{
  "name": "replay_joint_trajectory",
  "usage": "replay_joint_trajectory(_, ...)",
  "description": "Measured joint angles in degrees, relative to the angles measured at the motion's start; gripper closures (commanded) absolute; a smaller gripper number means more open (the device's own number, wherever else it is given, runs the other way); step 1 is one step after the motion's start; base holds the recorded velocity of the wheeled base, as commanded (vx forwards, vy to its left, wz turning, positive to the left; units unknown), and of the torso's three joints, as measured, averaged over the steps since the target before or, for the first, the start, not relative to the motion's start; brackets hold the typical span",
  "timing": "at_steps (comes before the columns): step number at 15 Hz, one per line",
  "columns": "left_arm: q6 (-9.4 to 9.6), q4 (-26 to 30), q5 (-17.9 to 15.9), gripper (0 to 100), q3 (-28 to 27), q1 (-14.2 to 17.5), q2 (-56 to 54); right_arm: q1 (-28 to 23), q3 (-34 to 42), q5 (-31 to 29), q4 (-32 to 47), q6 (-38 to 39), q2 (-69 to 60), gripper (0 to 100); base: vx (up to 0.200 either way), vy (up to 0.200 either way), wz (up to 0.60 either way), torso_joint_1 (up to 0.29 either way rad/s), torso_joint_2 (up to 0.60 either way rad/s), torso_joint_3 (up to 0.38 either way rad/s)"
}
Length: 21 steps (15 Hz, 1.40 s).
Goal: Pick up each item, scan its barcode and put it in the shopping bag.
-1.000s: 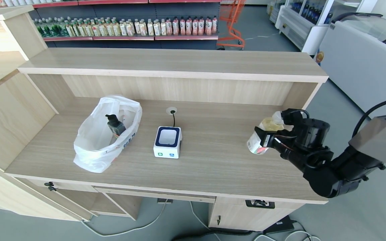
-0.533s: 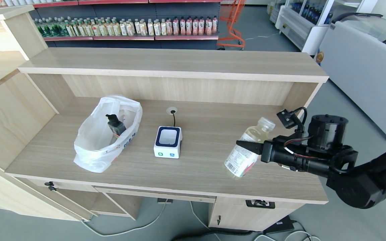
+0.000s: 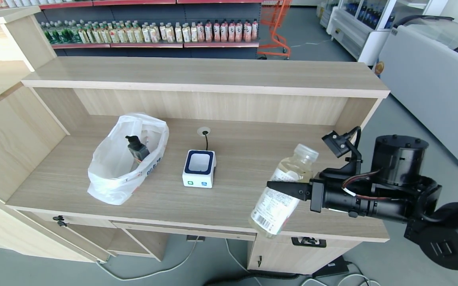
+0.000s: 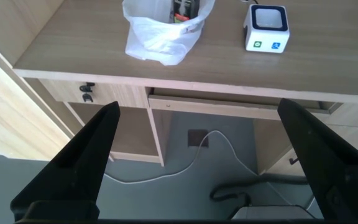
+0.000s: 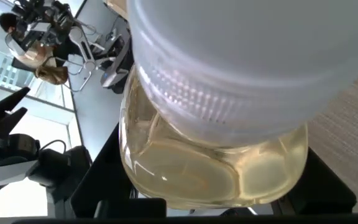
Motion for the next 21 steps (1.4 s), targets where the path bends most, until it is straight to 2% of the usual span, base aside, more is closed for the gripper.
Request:
replay_joint_trajectory(4,-0.02,0.00,0.00,0,0.00,0.00,0.00,2.01,1.77,2.44,4.02,1.05,-4.53,100,0.000,0.000,0.00,0.000,0.00,0.000)
replay_joint_trajectory(8,0.00,0.00,0.00,0,0.00,0.01,0.00,5.66,3.33,2.27,5.56,2.19,-7.22,100,0.000,0.000,0.00,0.000,0.00,0.000)
replay_joint_trajectory(21,-0.05,0.00,-0.02,0,0.00,0.01,0.00,6.31,5.53,2.35,5.81,4.11,-8.95,100,0.000,0.000,0.00,0.000,0.00,0.000)
